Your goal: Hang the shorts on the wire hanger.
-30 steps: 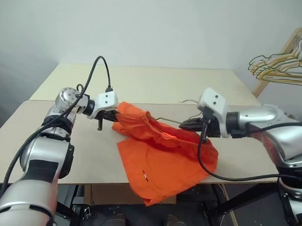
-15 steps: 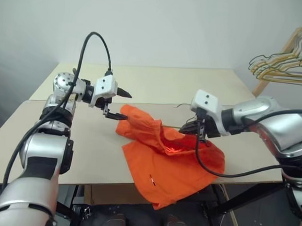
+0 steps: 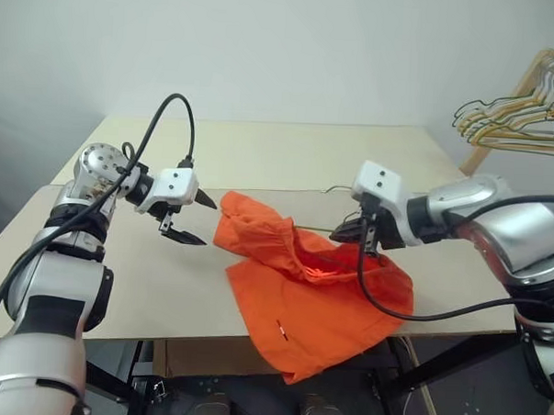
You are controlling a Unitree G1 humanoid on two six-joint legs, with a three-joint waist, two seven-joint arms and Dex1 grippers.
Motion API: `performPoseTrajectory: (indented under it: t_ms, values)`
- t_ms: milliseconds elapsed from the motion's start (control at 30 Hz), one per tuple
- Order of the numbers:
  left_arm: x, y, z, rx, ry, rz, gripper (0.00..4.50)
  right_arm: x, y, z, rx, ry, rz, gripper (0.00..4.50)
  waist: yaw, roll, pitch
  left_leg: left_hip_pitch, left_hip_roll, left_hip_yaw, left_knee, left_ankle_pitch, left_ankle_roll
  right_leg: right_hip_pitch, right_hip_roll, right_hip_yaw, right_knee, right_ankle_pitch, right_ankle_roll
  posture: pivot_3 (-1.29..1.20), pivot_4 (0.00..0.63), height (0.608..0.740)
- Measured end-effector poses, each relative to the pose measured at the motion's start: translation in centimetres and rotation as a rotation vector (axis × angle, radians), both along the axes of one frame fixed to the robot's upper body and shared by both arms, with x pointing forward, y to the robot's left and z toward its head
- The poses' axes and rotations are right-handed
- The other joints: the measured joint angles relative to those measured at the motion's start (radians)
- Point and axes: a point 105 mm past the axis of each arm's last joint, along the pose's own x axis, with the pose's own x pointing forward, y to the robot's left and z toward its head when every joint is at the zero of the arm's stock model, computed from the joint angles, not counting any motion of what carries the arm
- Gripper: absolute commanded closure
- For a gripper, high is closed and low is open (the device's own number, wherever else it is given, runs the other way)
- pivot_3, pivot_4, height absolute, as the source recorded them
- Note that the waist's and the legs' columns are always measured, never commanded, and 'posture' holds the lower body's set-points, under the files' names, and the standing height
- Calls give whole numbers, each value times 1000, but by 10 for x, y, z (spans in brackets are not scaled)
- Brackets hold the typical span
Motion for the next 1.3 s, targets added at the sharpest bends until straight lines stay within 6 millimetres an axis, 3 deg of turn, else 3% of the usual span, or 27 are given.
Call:
performPoseTrajectory:
  t_ms: [67, 167, 233, 400, 633, 767, 1100, 1133, 1300]
  values:
    - [3, -14, 15, -106, -7, -9, 23, 3, -1, 4, -7, -17, -8, 4500, 0, 0, 0, -1, 0, 0, 1, 0, 0, 0, -1, 0, 0, -1, 1, 16, 0, 740]
    - [1, -54, 48, -258, -25, -114, 23, 8, 0, 15, -13, -50, -14, 4500, -1, 0, 0, -4, 0, 0, 2, 0, 0, -2, -1, 0, 0, -3, 5, 17, 0, 740]
    - [-4, -76, 60, -278, -48, -197, 23, 11, 1, 21, -19, -67, -17, 4500, -3, 1, 0, -3, -1, 0, 2, 0, 0, -2, -1, 0, -1, -3, 5, 15, 0, 740]
    - [-6, -109, 41, -240, -16, -285, 23, 15, 2, 28, -47, -65, -15, 4500, -12, 4, 1, -2, 0, 0, 1, 0, 0, -2, 1, 0, 1, -1, 1, 4, 0, 740]
    - [5, -111, 21, -117, -33, -251, 23, 14, 6, 45, -83, -83, 19, 4500, -29, 5, 2, -2, -1, 0, 2, 0, 0, -2, 1, 1, 2, -1, 2, -16, 0, 740]
    - [10, -114, 12, -80, -54, -219, 860, 13, 6, 42, -96, -67, 31, 4500, -31, 5, 2, -3, -1, 0, 2, 0, 0, -3, 0, 1, 2, -2, 2, -16, 0, 740]
    - [18, -114, 4, -73, -75, -149, 4280, 13, 6, 42, -101, -66, 30, 4500, -32, 5, 2, -3, -1, 0, 2, 0, 0, -4, 0, 1, 3, -2, 2, -17, 0, 740]
    - [19, -113, 4, -78, -75, -141, 4492, 12, 6, 42, -102, -65, 38, 4500, -33, 5, 2, -3, -1, 0, 2, 0, 0, -4, 0, 1, 3, -2, 2, -17, 0, 740]
    - [19, -111, 5, -92, -61, -133, 4492, 10, 9, 42, -103, -70, 49, 4500, -33, 5, 2, -4, -1, 0, 2, 0, 0, -4, 0, 1, 3, -2, 2, -23, 0, 740]
